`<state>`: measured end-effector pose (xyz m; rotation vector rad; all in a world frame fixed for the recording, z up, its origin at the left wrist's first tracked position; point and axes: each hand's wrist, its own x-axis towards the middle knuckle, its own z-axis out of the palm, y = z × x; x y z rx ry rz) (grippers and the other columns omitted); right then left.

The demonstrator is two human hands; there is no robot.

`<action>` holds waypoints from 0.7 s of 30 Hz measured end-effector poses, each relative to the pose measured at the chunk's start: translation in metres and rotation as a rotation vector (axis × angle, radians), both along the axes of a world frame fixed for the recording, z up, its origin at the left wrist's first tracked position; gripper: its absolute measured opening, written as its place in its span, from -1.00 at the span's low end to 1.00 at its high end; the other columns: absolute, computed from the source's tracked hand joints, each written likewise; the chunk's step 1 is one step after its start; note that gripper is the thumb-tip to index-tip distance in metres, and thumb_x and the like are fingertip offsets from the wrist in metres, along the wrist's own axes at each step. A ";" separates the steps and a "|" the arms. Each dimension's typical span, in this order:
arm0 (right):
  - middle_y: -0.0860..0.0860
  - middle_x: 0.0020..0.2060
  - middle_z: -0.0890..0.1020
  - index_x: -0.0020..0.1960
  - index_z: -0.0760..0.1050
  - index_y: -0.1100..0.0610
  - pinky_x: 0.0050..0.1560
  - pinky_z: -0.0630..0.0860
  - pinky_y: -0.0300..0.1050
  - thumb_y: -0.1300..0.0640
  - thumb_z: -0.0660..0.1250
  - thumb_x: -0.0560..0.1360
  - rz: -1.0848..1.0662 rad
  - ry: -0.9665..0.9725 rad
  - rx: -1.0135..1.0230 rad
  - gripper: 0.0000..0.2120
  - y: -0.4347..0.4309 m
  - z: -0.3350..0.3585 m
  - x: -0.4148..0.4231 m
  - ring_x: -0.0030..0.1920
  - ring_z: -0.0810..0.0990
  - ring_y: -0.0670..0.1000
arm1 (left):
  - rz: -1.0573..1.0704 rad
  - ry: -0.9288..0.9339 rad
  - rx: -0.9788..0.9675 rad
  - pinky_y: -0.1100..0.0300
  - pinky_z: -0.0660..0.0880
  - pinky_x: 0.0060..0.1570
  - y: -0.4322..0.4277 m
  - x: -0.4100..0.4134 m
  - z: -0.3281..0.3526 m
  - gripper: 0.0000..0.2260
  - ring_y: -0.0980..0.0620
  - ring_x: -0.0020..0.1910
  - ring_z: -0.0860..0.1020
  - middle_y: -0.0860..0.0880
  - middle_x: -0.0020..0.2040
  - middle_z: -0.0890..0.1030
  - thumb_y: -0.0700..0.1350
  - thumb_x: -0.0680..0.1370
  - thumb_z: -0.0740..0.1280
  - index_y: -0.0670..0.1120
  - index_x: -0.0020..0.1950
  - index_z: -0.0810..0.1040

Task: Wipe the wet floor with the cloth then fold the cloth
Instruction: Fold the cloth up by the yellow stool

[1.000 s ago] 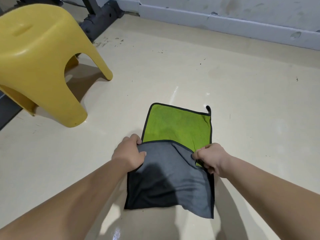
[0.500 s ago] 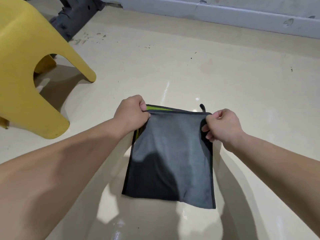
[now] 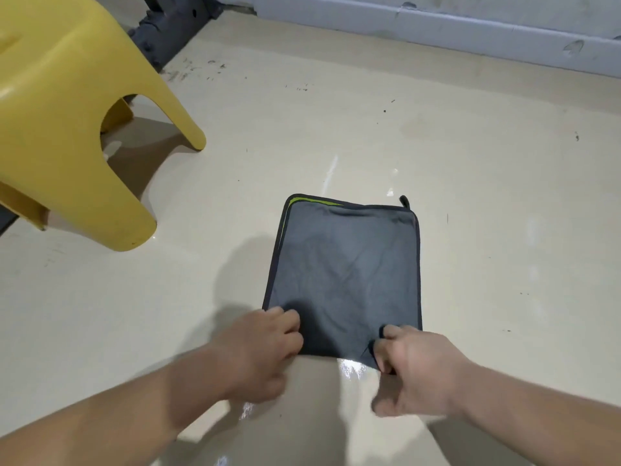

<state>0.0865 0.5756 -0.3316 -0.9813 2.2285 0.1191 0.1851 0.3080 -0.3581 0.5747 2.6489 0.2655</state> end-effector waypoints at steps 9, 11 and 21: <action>-0.08 -0.07 0.49 -0.04 0.48 -0.01 -0.17 0.51 -0.13 -0.09 0.33 0.40 0.112 0.173 -0.199 -0.79 0.030 -0.017 0.004 -0.05 0.53 0.01 | 0.273 0.164 0.182 -0.04 0.47 -0.39 -0.024 0.014 -0.020 -0.87 0.00 -0.24 0.36 0.07 -0.15 0.37 -0.15 0.31 0.08 -0.02 -0.18 0.33; -0.09 -0.05 0.48 -0.08 0.45 -0.04 -0.17 0.52 -0.16 -0.07 0.26 0.44 0.128 0.202 -0.226 -0.87 0.032 -0.017 0.002 -0.03 0.53 -0.01 | 0.250 0.152 0.242 -0.02 0.41 -0.39 -0.026 0.013 -0.013 -0.89 -0.01 -0.25 0.32 0.09 -0.19 0.32 -0.15 0.31 0.11 0.01 -0.21 0.23; 0.04 -0.42 0.32 -0.40 0.33 0.09 -0.36 0.15 -0.11 0.11 0.31 0.23 -0.451 -0.639 -0.134 -0.85 0.025 0.036 -0.029 -0.37 0.28 0.02 | 0.576 -0.317 0.592 0.21 0.16 -0.41 -0.027 -0.012 0.062 -0.79 0.14 -0.39 0.22 0.11 -0.41 0.31 -0.30 0.39 0.27 -0.08 -0.32 0.28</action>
